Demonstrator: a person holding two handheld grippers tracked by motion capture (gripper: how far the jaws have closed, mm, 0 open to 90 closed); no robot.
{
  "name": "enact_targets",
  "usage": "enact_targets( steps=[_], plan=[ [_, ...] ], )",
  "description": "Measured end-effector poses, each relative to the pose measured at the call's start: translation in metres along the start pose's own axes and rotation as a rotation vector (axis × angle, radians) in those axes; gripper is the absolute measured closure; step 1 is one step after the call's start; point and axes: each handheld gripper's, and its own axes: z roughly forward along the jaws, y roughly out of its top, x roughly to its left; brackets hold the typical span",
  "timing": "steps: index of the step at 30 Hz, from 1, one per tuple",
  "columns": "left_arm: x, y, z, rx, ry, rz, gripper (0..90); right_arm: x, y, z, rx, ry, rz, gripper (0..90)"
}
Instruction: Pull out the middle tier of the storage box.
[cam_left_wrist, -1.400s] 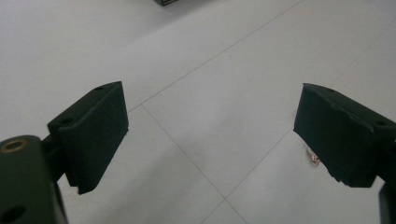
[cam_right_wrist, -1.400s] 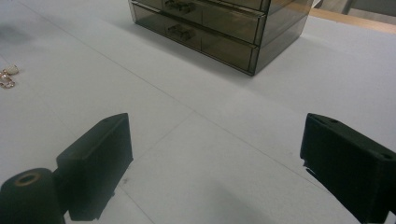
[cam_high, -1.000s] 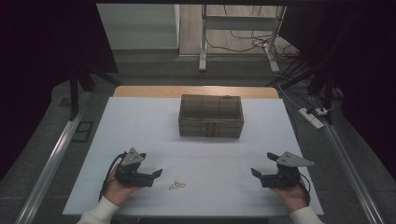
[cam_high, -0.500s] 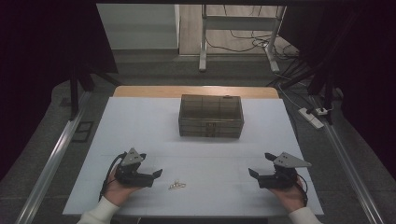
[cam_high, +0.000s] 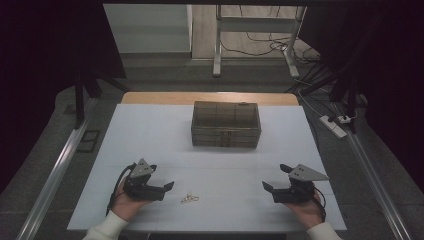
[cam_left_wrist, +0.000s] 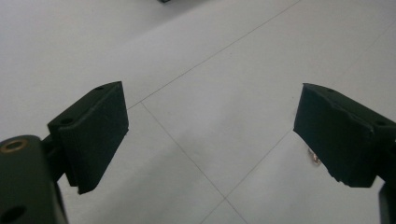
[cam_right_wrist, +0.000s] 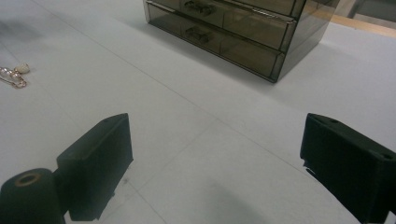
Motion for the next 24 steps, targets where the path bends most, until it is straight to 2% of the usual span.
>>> enact_targets(
  steps=[6,15,24],
  plan=[
    [0.0,0.0,0.0,-0.002,0.002,0.0,9.9,0.007,0.001,0.004,-0.007,-0.002,-0.012,9.1],
    [-0.001,0.0,0.001,0.0,0.001,0.001,9.8,0.021,0.004,0.015,-0.002,0.022,-0.032,9.2],
    [-0.001,0.0,0.002,0.001,0.001,0.001,9.8,0.026,0.006,0.019,-0.005,0.027,-0.045,9.2]
  ],
)
